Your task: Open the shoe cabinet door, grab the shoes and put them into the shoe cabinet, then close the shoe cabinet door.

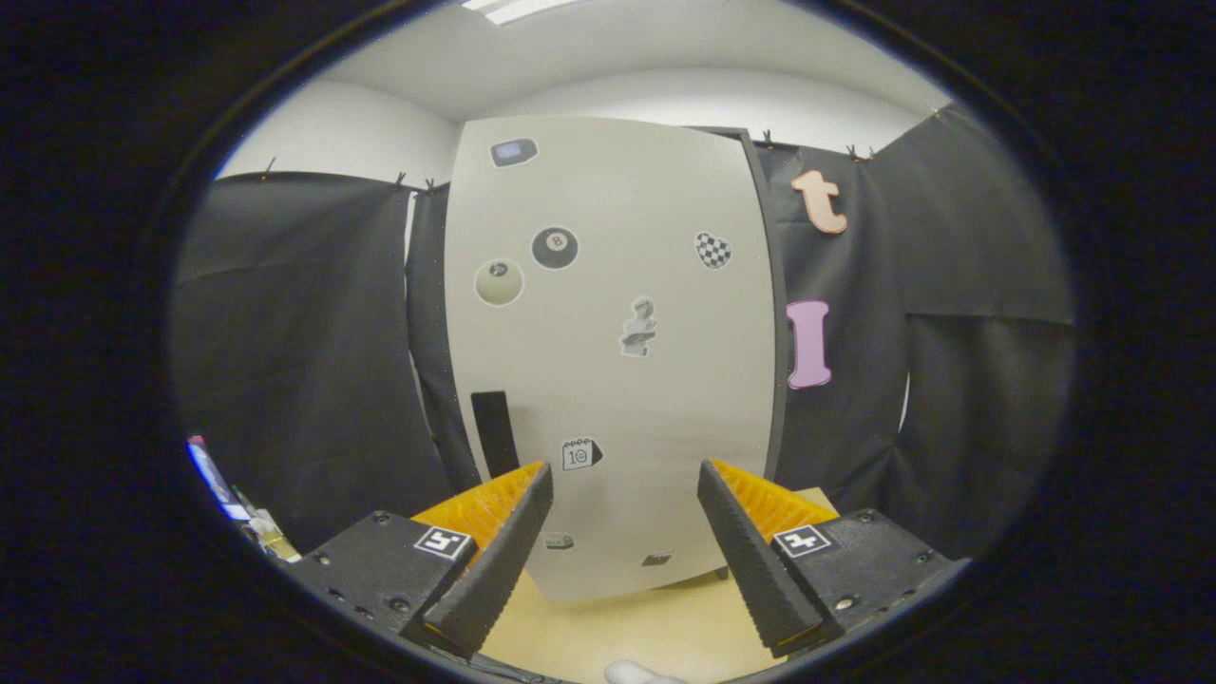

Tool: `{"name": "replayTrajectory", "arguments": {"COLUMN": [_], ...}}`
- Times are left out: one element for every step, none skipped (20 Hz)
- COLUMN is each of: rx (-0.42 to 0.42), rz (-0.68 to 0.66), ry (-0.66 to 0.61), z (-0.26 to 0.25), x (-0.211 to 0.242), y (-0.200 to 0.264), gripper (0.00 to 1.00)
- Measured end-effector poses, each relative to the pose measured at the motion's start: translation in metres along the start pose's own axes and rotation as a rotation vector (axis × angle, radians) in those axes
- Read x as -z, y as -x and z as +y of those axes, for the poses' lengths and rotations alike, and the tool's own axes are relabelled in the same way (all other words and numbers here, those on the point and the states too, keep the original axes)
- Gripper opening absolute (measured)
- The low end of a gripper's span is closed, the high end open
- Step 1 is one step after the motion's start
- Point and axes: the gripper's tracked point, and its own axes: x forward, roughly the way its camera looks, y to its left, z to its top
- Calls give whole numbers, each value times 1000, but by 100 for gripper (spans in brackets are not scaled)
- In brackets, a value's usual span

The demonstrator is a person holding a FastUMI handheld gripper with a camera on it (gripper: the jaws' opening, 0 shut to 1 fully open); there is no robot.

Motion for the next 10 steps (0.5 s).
{"name": "replayTrajectory", "arguments": {"rx": [38, 78, 108, 123, 142, 168, 196, 211, 209, 206], "rz": [2, -3, -16, -26, -32, -37, -42, -48, -57, -61], "ry": [8, 19, 25, 28, 33, 40, 51, 60, 61, 56], "z": [-7, -13, -15, -14, -13, -16, -18, -18, -14, -9], "x": [-3, -8, -13, -18, -21, -23, -26, -27, -29, -28], "y": [5, 11, 17, 22, 28, 35, 41, 47, 52, 55], "gripper": [100, 100, 100, 100, 100, 100, 100, 100, 100, 100]}}
